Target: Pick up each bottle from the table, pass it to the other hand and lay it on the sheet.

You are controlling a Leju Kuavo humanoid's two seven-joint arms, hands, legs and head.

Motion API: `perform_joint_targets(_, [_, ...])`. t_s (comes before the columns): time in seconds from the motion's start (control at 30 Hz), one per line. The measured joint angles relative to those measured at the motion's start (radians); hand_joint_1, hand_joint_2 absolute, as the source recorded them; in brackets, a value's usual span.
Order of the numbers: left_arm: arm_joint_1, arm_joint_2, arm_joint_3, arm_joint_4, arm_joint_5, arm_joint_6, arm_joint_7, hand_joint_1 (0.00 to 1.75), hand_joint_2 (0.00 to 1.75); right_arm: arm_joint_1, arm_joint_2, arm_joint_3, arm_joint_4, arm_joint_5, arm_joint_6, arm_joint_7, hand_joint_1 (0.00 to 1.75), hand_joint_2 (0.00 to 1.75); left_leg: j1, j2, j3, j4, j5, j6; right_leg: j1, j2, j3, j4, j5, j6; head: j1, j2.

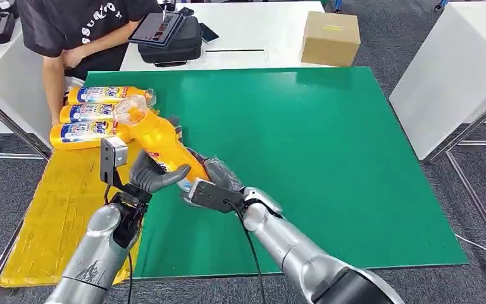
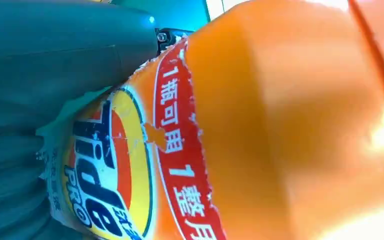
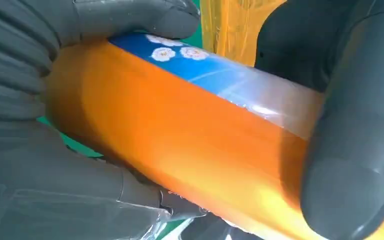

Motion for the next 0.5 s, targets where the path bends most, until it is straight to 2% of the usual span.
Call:
perform_joint_targets(0.1, [0.0, 0.0, 0.001, 0.0, 0.001, -0.002, 0.0, 0.0, 1.75, -0.002, 0.0, 0.0, 0.003, 0.0, 0.003, -0.003, 1.75, 1.75, 0.0, 0.0, 0.0, 0.0, 0.0, 0.0, 0.0, 0.0, 0.0, 0.0, 0.0, 0.0, 0.0, 0.0])
perform_joint_targets(0.13, [0.0, 0.0, 0.001, 0.0, 0.002, -0.003, 0.0, 0.51, 1.75, -0.002, 0.0, 0.0, 0.003, 0.0, 0.005, -0.003, 1.75, 1.75, 0.0, 0.0, 0.0, 0.0, 0.0, 0.0, 0.0, 0.0, 0.0, 0.0, 0.0, 0.0, 0.0, 0.0])
perform_joint_targets(0.17, [0.0, 0.0, 0.002, 0.0, 0.002, -0.006, 0.0, 1.64, 1.75, -0.002, 0.0, 0.0, 0.004, 0.0, 0.007, -0.003, 1.75, 1.75, 0.0, 0.0, 0.0, 0.0, 0.0, 0.0, 0.0, 0.0, 0.0, 0.0, 0.0, 0.0, 0.0, 0.0])
perform_joint_targets(0.2, [0.0, 0.0, 0.002, 0.0, 0.005, -0.011, 0.0, 1.75, 1.75, -0.002, 0.0, 0.0, 0.004, 0.0, 0.009, -0.003, 1.75, 1.75, 0.0, 0.0, 0.0, 0.0, 0.0, 0.0, 0.0, 0.0, 0.0, 0.0, 0.0, 0.0, 0.0, 0.0])
perform_joint_targets(0.5, [0.008, 0.0, 0.005, 0.001, 0.021, -0.032, -0.004, 1.75, 1.75, -0.001, 0.0, -0.001, 0.005, 0.005, 0.012, -0.006, 1.75, 1.75, 0.0, 0.0, 0.0, 0.0, 0.0, 0.0, 0.0, 0.0, 0.0, 0.0, 0.0, 0.0, 0.0, 0.0])
